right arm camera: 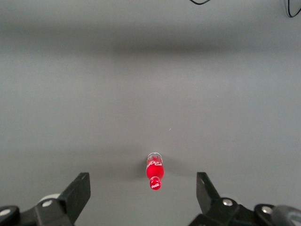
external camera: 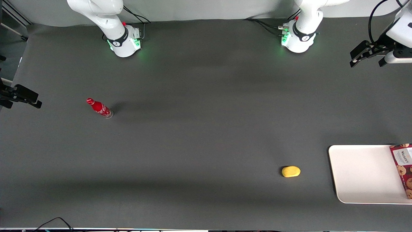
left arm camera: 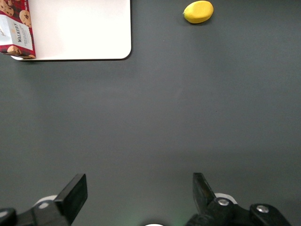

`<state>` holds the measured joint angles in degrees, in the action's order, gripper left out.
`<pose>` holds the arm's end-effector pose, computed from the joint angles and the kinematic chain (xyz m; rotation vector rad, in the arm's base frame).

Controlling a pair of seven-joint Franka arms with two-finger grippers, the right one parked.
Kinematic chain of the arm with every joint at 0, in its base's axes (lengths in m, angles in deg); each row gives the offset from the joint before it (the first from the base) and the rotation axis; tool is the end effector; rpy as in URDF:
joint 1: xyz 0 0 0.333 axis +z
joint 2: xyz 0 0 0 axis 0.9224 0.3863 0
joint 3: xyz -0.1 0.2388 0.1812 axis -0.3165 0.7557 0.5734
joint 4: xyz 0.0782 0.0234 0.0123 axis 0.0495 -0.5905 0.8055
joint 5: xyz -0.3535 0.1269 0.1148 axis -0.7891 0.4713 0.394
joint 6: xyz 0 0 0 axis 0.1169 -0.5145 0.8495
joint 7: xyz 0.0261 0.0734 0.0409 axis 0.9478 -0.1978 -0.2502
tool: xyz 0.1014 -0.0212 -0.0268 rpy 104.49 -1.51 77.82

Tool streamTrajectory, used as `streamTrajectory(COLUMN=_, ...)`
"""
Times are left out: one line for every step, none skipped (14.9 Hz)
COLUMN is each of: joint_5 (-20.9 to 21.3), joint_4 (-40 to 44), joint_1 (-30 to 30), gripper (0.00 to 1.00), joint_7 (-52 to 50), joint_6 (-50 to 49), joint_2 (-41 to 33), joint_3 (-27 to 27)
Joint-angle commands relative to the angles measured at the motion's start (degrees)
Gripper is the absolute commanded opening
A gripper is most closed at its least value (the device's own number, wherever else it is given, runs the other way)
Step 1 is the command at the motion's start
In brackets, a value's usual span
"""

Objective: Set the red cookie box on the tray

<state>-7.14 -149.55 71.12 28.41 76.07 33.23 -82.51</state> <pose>0.4401 0.0012 0.6081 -3.1347 0.0058 -0.0544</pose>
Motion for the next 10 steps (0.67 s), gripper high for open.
streamTrajectory(joint_5=0.9, joint_4=0.2, joint_1=-0.2, gripper=1.0, joint_7=-1.5, joint_6=0.0, joint_2=-0.6, joint_3=-0.4)
streamTrajectory(joint_5=0.9, joint_4=0.3, joint_1=-0.2, gripper=1.0, joint_7=-1.4, joint_6=0.0, joint_2=-0.5, joint_3=-0.4)
streamTrajectory(joint_5=0.9, joint_4=0.4, joint_1=-0.2, gripper=1.0, joint_7=-1.4, joint_6=0.0, joint_2=-0.5, joint_3=-0.4)
streamTrajectory(joint_5=0.9, joint_4=0.6, joint_1=-0.2, gripper=1.0, joint_7=-1.4, joint_6=0.0, joint_2=-0.5, joint_3=-0.4)
streamTrajectory(joint_5=0.9, joint_4=0.7, joint_1=-0.2, gripper=1.0, joint_7=-1.0, joint_6=0.1, joint_2=-0.4, joint_3=-0.3)
streamTrajectory(joint_5=0.7, joint_4=0.8, joint_1=-0.2, gripper=1.0, joint_7=-1.0, joint_6=0.3, joint_2=0.0, joint_3=-0.3)
streamTrajectory(joint_5=0.7, joint_4=1.4, joint_1=-0.4, gripper=1.0, joint_7=-1.2, joint_6=0.3, joint_2=0.5, joint_3=-0.3)
streamTrajectory(joint_5=0.7, joint_4=2.4, joint_1=-0.6, gripper=1.0, joint_7=-1.4, joint_6=0.1, joint_2=1.6, joint_3=-0.3)
streamTrajectory(joint_5=0.7, joint_4=4.3, joint_1=-0.7, gripper=1.0, joint_7=-1.4, joint_6=-0.1, joint_2=3.1, joint_3=-0.3)
streamTrajectory(joint_5=0.7, joint_4=5.9, joint_1=-0.8, gripper=1.0, joint_7=-1.5, joint_6=-0.8, joint_2=4.6, joint_3=-0.3)
